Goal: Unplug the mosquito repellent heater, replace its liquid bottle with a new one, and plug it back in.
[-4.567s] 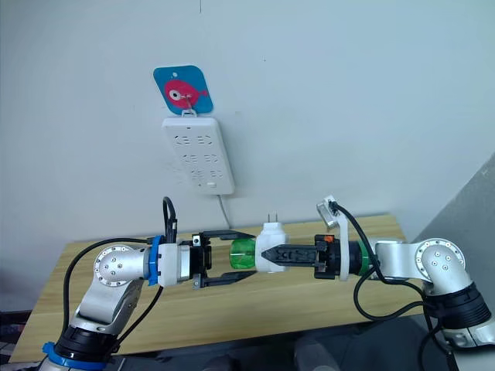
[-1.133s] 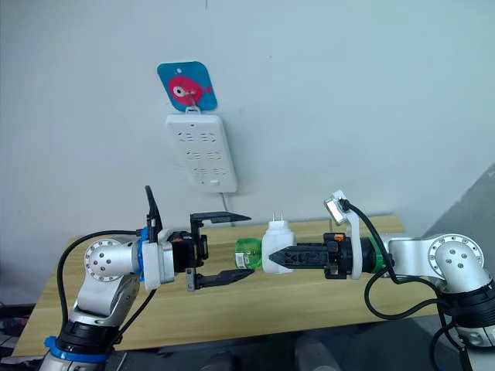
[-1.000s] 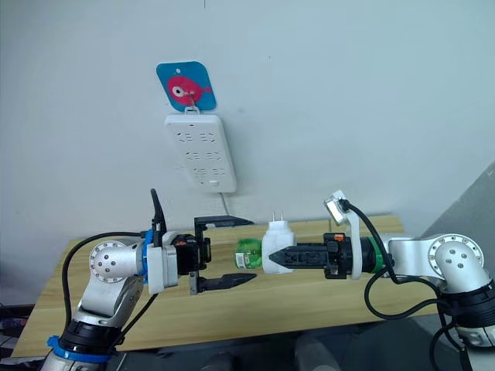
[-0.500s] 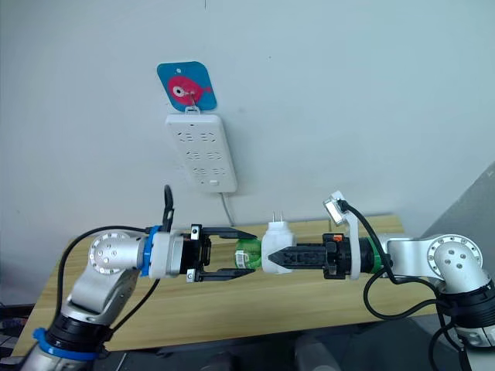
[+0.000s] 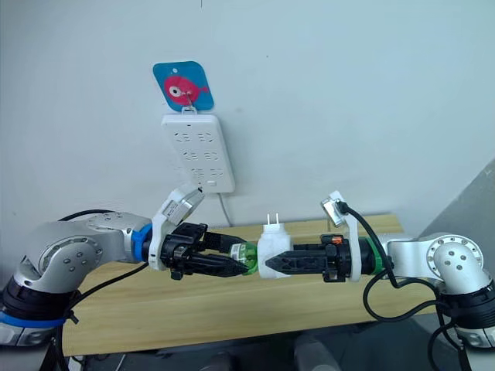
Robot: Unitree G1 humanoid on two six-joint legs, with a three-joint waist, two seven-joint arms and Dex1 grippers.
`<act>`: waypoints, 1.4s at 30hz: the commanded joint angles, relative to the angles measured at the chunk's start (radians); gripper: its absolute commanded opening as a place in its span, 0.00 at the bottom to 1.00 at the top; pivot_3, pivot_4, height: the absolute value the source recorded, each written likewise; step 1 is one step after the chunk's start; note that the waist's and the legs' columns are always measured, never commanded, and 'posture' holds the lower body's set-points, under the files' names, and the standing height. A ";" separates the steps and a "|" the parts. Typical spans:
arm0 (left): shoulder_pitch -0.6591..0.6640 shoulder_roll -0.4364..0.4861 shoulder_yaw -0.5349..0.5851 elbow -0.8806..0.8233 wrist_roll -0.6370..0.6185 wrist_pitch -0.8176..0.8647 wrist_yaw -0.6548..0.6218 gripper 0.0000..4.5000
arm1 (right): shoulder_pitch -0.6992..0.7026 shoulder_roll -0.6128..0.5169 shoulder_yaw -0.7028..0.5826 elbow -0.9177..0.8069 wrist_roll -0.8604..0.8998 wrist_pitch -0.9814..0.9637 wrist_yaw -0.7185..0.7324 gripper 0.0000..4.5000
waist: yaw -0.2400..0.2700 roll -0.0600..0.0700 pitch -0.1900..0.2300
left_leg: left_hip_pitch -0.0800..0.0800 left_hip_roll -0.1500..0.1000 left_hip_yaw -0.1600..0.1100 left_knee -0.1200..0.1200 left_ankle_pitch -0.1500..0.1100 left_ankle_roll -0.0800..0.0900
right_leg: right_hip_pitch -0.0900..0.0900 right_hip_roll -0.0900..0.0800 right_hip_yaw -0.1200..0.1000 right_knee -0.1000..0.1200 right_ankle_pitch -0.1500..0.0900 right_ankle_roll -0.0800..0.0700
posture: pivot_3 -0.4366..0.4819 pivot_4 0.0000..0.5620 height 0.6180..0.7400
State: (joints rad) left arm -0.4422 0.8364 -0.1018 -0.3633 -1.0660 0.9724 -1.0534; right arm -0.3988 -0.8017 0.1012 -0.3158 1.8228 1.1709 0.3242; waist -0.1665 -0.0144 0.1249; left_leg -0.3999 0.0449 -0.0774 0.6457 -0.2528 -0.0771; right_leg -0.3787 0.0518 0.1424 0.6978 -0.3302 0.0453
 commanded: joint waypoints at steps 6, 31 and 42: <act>0.042 0.013 0.008 -0.025 0.168 -0.133 -0.068 1.00 | -0.014 0.006 -0.013 -0.026 0.044 -0.011 -0.004 0.67 | 0.001 0.000 0.000 | 0.000 0.000 0.001 0.000 0.000 0.000 | 0.000 0.000 0.001 0.000 0.000 0.000 | 0.32 0.16 1.00; 0.280 -0.276 0.060 0.111 0.677 -1.343 -0.148 1.00 | -0.009 0.008 -0.018 -0.001 0.047 -0.016 -0.028 0.67 | 0.006 0.000 0.000 | 0.000 0.000 0.003 0.001 0.000 0.000 | 0.000 -0.001 0.003 0.000 0.001 0.000 | 0.32 0.16 1.00; 0.295 -0.280 0.033 0.102 0.661 -1.379 -0.147 1.00 | -0.010 0.005 -0.020 0.000 0.050 -0.014 -0.033 0.67 | 0.002 0.000 0.000 | 0.000 0.000 0.003 0.001 0.000 0.000 | 0.000 -0.001 0.003 0.000 0.000 0.000 | 0.31 0.16 1.00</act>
State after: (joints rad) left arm -0.1533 0.5481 -0.0654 -0.2378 -0.3910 -0.4007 -1.2015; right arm -0.3987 -0.7955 0.1012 -0.3039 1.8384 1.1645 0.2834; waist -0.1647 -0.0143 0.1250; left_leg -0.3996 0.0449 -0.0745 0.6465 -0.2528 -0.0770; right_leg -0.3782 0.0511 0.1455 0.6975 -0.3297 0.0452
